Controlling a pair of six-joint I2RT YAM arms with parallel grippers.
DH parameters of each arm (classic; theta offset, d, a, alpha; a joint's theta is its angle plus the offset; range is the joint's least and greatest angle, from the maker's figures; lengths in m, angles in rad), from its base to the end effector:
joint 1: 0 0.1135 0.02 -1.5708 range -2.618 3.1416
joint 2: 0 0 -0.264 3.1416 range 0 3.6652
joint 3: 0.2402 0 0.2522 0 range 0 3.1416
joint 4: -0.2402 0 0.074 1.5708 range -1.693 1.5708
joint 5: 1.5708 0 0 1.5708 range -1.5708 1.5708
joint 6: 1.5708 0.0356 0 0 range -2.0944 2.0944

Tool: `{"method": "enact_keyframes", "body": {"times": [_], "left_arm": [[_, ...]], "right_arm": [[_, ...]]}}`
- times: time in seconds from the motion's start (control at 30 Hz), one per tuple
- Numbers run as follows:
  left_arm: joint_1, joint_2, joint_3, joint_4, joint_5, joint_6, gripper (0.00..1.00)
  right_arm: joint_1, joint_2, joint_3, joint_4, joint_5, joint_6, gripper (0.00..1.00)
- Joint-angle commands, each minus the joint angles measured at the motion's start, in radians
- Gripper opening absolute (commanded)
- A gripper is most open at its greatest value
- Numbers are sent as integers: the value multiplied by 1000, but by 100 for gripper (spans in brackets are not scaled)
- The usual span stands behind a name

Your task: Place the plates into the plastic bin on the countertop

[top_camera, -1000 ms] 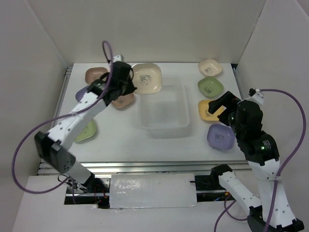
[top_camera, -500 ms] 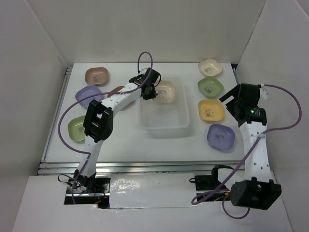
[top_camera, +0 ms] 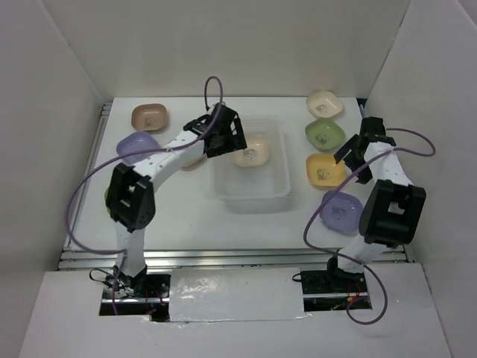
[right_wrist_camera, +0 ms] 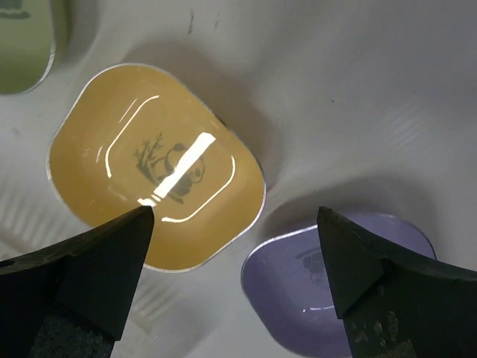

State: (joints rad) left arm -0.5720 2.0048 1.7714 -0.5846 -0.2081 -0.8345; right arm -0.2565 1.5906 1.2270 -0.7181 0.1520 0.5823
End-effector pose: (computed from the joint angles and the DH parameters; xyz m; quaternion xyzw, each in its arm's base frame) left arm 0.3888 -0.2415 0.2753 -0.1589 0.9120 -0.1628 0.3413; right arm 0.3148 -0.0881 0.2500 0.4108 0.8761 -0.0335 0.2502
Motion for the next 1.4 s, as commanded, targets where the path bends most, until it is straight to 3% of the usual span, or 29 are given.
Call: {"method": "enact_keyframes", "body": {"times": [0.0,0.2,0.43,0.5,0.57,0.63,0.67,0.7,0.73,1.1,1.37], "left_arm": [[-15,-275,-38,45,35,99,99],[-15,-595,-193,-9,21,196,99],[18,-836,-374,-52,-17,215,99],[41,-856,-389,-69,-26,228,99],[55,-865,-408,-95,-43,236,99],[69,-873,-426,-103,-47,247,99],[83,-882,-431,-110,-45,250,99],[89,-888,-437,-110,-43,253,99],[95,-896,-450,-110,-39,252,99],[161,-979,-471,-150,-19,259,99],[175,-994,-475,-162,-48,239,99]], "right_arm": [[-21,115,83,32,-8,-59,98],[-26,224,91,78,-54,-81,88],[-24,264,58,103,-39,-75,60],[-24,267,54,105,-43,-78,46],[-21,262,46,112,-42,-79,41],[-20,250,45,109,-40,-81,28],[-20,247,45,108,-46,-81,20],[-15,232,40,108,-39,-78,5],[-13,224,40,106,-34,-72,2],[-1,40,-32,97,-115,-47,0],[117,-148,14,34,-147,-27,0]]}}
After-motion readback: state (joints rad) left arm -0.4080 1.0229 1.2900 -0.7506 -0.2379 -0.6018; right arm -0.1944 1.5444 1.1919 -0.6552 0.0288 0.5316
